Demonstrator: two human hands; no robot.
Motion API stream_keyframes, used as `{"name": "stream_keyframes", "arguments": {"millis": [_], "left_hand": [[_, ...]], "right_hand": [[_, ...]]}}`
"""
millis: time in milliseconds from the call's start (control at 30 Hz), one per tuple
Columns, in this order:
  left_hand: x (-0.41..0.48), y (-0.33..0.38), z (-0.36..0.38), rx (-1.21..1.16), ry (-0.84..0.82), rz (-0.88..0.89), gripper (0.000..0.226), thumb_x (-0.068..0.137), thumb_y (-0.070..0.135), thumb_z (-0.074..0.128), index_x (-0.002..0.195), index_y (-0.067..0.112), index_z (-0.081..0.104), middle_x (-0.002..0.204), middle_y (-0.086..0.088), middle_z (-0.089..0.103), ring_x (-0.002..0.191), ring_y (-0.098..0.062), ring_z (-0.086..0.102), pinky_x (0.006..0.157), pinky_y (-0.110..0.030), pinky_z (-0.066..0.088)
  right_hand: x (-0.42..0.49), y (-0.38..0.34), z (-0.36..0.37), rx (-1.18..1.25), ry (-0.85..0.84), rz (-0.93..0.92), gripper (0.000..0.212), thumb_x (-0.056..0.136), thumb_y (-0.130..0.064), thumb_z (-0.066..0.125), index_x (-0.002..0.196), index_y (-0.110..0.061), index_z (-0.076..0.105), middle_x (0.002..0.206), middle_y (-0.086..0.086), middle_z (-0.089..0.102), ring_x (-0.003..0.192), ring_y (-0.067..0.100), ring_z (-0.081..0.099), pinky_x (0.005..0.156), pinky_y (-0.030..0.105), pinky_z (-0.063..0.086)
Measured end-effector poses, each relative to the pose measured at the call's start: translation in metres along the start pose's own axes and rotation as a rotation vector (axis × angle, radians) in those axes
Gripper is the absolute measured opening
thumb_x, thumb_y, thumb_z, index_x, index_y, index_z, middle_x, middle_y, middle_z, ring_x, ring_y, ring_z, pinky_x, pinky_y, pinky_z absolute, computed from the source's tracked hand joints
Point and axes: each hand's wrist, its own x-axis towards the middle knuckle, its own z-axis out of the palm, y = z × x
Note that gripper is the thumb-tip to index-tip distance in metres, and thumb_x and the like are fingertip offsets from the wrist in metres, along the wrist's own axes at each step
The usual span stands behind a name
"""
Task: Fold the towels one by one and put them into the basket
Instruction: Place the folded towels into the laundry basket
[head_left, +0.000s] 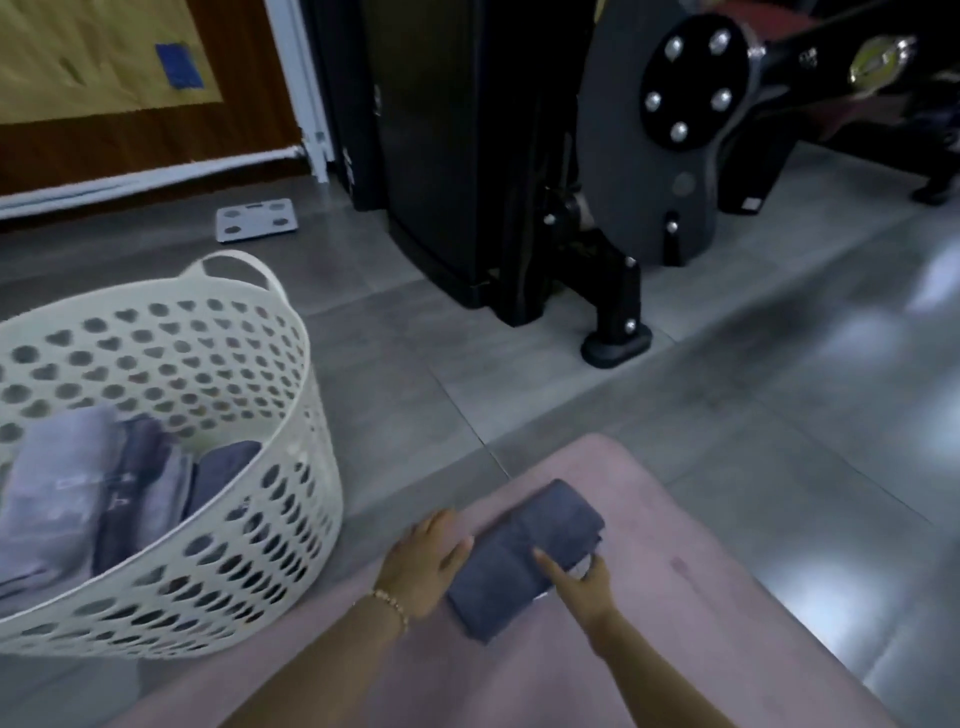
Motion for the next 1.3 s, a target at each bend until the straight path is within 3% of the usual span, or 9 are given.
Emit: {"name": "stream_keyframes", "arguments": {"millis": [133,200,333,500,700,800,1000,1100,1300], "left_hand": [[0.016,-0.002,0.042,-0.044,-0.134,-0.179,0.077,0.089,0.066,0.03,0.15,0.02,0.018,0.157,0.002,0.021,0.141,-0.019,0.026,0.115,-0.03,0.023],[0.025,-0.004,0.054,-0.063,-0.18,-0.22,0.088,0.081,0.074,0.024,0.15,0.02,0.017,0.157,0.003,0.021,0.142,-0.019,0.025,0.115,-0.033,0.023],[0.045,-0.008,0.077,-0.138,-0.239,-0.242,0.111,0.061,0.088,0.011,0.151,0.024,0.013,0.158,0.006,0.016,0.144,-0.016,0.02,0.117,-0.036,0.02],[0.05,-0.008,0.088,-0.199,-0.262,-0.287,0.077,0.09,0.065,0.026,0.152,0.022,0.011,0.157,0.002,0.018,0.143,-0.017,0.022,0.117,-0.03,0.018],[0.046,-0.008,0.088,-0.156,-0.245,-0.256,0.058,0.097,0.053,0.026,0.148,0.027,0.018,0.153,0.002,0.029,0.138,-0.018,0.031,0.113,-0.027,0.024],[0.04,-0.005,0.081,-0.239,-0.236,-0.244,0.055,0.098,0.051,0.025,0.147,0.027,0.022,0.152,0.004,0.031,0.138,-0.016,0.032,0.112,-0.025,0.023],[0.023,0.013,0.005,-0.388,0.008,-0.098,0.085,0.078,0.074,0.025,0.147,0.024,0.028,0.151,0.004,0.033,0.138,-0.013,0.033,0.112,-0.022,0.022],[0.018,0.016,-0.055,-0.292,0.182,0.008,0.07,0.088,0.061,0.025,0.146,0.022,0.028,0.151,0.003,0.032,0.138,-0.012,0.031,0.109,-0.019,0.019],[-0.017,-0.011,-0.191,-0.143,0.483,0.141,0.081,0.085,0.074,0.014,0.144,0.023,0.034,0.147,0.001,0.04,0.135,-0.014,0.036,0.112,-0.025,0.024]], "right_hand": [[0.008,0.03,0.01,0.22,-0.084,0.376,0.129,0.03,-0.067,0.08,0.133,-0.006,0.033,0.126,0.005,0.047,0.106,0.027,0.05,0.079,0.039,0.046],[0.017,0.037,0.015,0.273,-0.131,0.402,0.127,0.019,-0.07,0.078,0.123,-0.007,0.041,0.115,0.005,0.053,0.096,0.022,0.052,0.077,0.037,0.046],[0.026,0.034,0.03,0.39,-0.179,0.376,0.057,0.068,-0.041,0.083,0.106,-0.006,0.057,0.091,-0.004,0.062,0.08,0.014,0.056,0.061,0.028,0.044],[0.052,0.063,0.054,0.48,-0.116,0.356,0.1,0.023,-0.046,0.096,0.107,-0.001,0.066,0.104,0.013,0.071,0.092,0.03,0.068,0.079,0.041,0.058],[0.028,0.039,0.052,0.557,-0.183,0.422,0.033,0.071,-0.019,0.082,0.094,-0.003,0.065,0.086,0.008,0.071,0.082,0.024,0.067,0.06,0.03,0.054],[0.021,0.031,0.052,0.561,-0.193,0.386,0.035,0.076,-0.017,0.076,0.105,-0.001,0.067,0.09,0.012,0.073,0.088,0.027,0.068,0.068,0.033,0.054],[-0.004,-0.029,0.041,0.518,-0.379,0.19,0.039,0.076,-0.022,0.076,0.11,-0.006,0.066,0.103,0.009,0.073,0.099,0.025,0.068,0.087,0.037,0.053],[-0.018,-0.087,0.044,0.438,-0.423,0.003,0.059,0.067,-0.03,0.084,0.117,-0.007,0.062,0.11,0.008,0.071,0.103,0.025,0.067,0.094,0.04,0.051],[-0.082,-0.212,0.087,0.257,-0.503,-0.227,0.049,0.071,-0.032,0.081,0.111,-0.01,0.065,0.103,0.003,0.073,0.096,0.017,0.07,0.084,0.03,0.053]]}}
